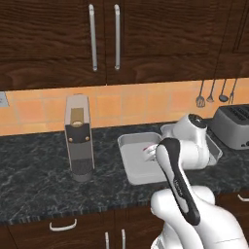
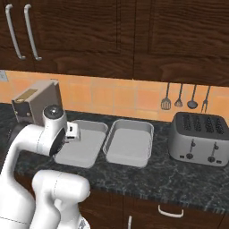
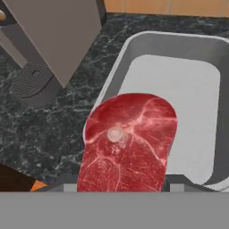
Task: Place one avocado and one steak in each tupperware on the nearby counter, to pack two identical lunches.
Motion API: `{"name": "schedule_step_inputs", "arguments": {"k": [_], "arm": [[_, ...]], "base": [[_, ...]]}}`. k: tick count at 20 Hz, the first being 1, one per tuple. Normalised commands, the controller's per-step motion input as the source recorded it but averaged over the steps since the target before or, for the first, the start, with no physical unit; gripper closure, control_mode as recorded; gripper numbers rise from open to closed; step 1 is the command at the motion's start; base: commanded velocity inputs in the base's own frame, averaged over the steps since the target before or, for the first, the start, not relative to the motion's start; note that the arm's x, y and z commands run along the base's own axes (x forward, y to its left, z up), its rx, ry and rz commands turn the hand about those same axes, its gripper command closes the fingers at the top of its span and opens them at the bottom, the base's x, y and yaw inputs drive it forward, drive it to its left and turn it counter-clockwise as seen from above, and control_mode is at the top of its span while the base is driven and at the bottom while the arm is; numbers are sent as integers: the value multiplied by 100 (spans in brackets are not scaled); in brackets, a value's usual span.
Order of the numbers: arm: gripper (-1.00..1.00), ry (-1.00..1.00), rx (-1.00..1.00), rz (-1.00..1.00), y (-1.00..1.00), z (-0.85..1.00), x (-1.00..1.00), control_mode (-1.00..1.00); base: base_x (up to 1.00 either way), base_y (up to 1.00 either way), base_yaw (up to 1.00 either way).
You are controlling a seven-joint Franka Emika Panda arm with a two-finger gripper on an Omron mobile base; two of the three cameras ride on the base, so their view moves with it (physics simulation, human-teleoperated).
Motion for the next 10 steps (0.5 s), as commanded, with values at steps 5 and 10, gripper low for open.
{"name": "schedule_step_inputs", "arguments": {"k": [5,10], "arm": [[100,0,0,-4,3,-20,50,-100],[100,-1,0,-1,-2,-25,62,-100]], "base": [[0,0,0],[0,0,0]]}}
